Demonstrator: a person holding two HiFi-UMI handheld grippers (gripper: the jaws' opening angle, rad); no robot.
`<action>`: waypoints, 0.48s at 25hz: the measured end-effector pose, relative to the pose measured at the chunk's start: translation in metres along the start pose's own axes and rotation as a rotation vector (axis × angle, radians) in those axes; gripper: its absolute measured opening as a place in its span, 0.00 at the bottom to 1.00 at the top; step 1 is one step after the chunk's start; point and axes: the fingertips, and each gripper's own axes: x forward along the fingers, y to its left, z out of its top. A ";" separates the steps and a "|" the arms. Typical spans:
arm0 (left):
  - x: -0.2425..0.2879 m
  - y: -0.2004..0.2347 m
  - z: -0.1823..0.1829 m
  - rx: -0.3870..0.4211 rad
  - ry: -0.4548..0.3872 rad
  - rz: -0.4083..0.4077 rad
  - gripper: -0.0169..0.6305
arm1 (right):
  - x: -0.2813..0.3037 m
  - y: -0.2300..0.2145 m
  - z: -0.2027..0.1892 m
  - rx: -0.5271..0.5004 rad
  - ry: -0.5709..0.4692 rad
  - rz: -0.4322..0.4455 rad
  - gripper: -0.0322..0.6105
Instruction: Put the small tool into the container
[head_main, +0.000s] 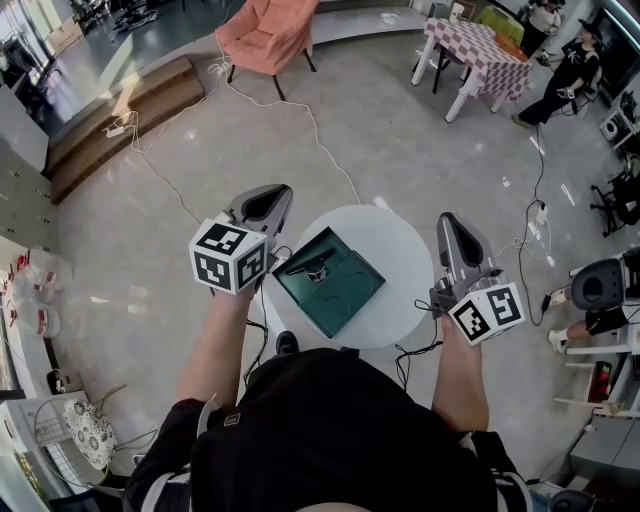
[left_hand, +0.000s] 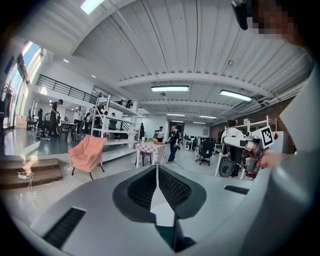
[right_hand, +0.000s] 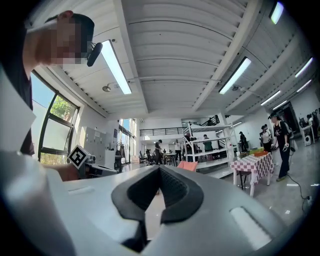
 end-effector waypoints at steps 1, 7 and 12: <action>0.000 -0.001 -0.001 -0.001 0.002 -0.001 0.06 | 0.000 0.000 -0.002 0.005 0.003 -0.001 0.06; -0.002 -0.005 -0.005 -0.002 0.011 -0.002 0.06 | -0.001 0.003 -0.009 0.012 0.018 0.007 0.06; -0.003 -0.001 -0.008 -0.010 0.015 -0.001 0.06 | 0.002 0.007 -0.014 0.024 0.027 0.016 0.06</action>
